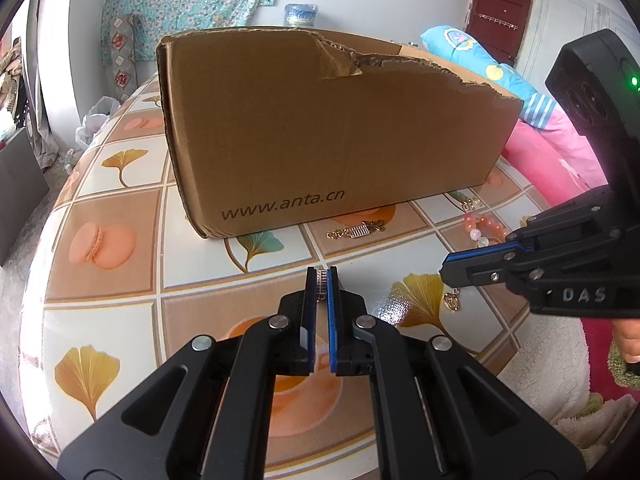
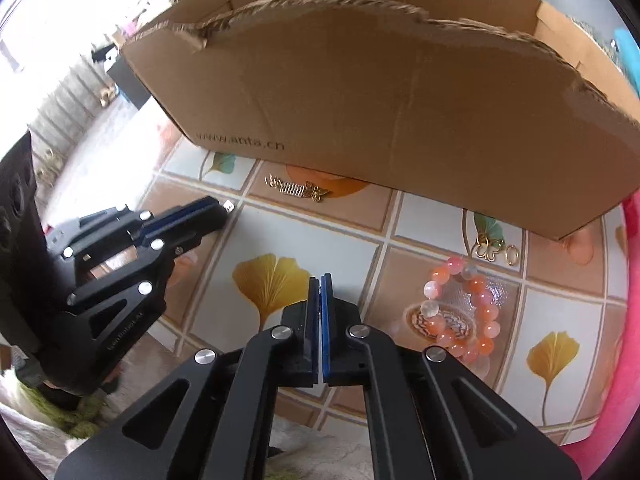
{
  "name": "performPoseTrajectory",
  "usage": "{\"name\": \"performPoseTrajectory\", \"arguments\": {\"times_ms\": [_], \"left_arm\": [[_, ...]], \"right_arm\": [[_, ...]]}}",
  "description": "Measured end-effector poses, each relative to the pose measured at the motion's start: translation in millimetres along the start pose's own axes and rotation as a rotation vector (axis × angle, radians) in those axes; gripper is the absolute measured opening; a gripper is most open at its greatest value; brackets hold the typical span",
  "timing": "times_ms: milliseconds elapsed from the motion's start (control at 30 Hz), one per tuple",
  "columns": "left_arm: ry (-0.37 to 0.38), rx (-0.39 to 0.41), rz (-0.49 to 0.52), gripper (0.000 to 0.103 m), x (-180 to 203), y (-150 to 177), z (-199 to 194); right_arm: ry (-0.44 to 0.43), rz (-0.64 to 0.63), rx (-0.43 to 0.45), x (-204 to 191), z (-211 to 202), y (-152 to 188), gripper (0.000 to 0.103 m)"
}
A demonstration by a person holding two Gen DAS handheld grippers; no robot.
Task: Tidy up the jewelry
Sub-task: 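Carry the gold keychain into the box and open the right tool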
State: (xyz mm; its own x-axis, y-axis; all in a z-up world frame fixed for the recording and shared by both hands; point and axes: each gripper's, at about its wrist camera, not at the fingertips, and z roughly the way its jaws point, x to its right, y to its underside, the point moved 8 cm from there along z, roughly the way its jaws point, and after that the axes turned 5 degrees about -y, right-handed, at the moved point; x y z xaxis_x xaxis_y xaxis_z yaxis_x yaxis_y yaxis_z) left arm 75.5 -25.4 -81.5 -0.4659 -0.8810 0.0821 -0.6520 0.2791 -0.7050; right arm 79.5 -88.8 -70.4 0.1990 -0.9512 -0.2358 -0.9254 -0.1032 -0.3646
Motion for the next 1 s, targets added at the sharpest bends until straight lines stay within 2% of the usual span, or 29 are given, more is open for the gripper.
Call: {"name": "performPoseTrajectory", "arguments": {"times_ms": [400, 567, 1000], "left_arm": [[0.000, 0.001, 0.000, 0.004, 0, 0, 0], [0.001, 0.008, 0.002, 0.004, 1, 0, -1], [0.007, 0.022, 0.024, 0.004, 4, -2, -18]], "right_arm": [[-0.031, -0.020, 0.089, -6, -45, -2, 0.001], [-0.031, -0.024, 0.137, -10, -67, -15, 0.001], [-0.068, -0.029, 0.265, -16, -88, -33, 0.001]]}}
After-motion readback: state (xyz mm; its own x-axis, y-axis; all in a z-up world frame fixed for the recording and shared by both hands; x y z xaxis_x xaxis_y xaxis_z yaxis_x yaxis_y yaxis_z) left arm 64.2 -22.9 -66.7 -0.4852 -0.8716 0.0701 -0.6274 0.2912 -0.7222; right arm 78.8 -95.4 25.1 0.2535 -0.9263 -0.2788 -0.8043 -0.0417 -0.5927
